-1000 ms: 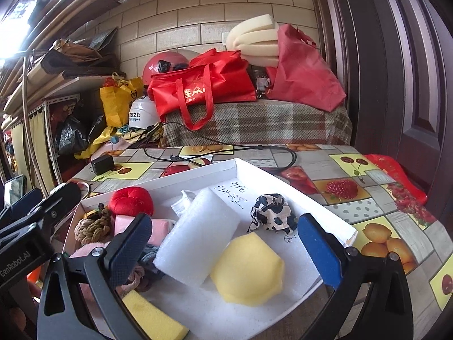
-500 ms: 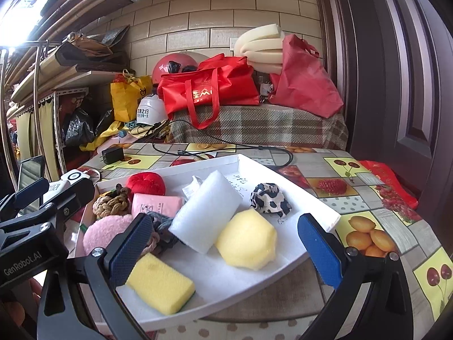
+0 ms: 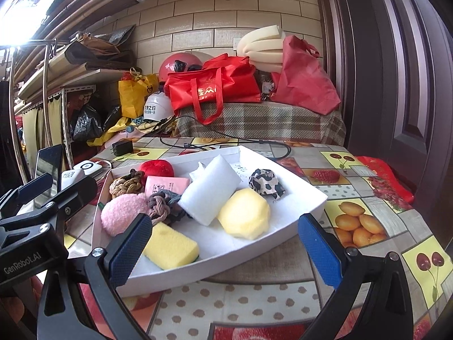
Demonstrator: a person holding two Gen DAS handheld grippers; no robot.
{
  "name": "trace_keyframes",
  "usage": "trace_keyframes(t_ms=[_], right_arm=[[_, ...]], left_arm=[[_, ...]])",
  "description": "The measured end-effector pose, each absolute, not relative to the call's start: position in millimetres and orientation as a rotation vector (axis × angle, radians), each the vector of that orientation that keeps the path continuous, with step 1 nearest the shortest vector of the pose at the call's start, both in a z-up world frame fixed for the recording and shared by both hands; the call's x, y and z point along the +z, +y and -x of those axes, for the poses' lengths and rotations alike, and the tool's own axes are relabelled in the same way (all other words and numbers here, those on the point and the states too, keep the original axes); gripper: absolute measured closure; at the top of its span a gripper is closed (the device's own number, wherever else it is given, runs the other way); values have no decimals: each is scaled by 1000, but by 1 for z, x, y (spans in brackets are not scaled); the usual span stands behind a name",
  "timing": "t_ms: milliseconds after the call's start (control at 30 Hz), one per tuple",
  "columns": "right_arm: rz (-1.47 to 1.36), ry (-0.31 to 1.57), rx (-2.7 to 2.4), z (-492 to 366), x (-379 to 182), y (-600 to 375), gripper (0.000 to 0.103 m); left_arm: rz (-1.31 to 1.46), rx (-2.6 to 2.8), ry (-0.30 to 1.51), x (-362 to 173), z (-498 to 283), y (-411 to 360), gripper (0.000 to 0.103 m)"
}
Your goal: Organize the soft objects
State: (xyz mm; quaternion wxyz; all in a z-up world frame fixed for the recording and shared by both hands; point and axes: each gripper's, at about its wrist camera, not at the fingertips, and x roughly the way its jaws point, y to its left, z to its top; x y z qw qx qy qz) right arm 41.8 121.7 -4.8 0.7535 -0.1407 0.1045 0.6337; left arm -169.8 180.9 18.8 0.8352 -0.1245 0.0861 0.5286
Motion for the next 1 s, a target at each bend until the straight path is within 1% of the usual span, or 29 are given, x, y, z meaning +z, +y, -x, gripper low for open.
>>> trace_keyframes(t_ms=[267,467,600,733,867,1000], right_arm=[[289,248,1387,-47,-6,92,0],[153,384,1362,-82,-8,61,0],[53,409,1342,-99,-6,28,0],[-75,390,1314,-113,1,-2,0],[-64,391,1328,-110,3,-16,0],[-53,265,1292,-92,8,-41,0]], left_arm=[[313,1045,186,17,179,153,0],[255,1076,223,18,175,132,0],[277,1102,251,16,176,128,0],[281,1123,282,14,173,122,0],[272,1115,291,15,171,110,0],[259,1107,289,17,170,100,0]])
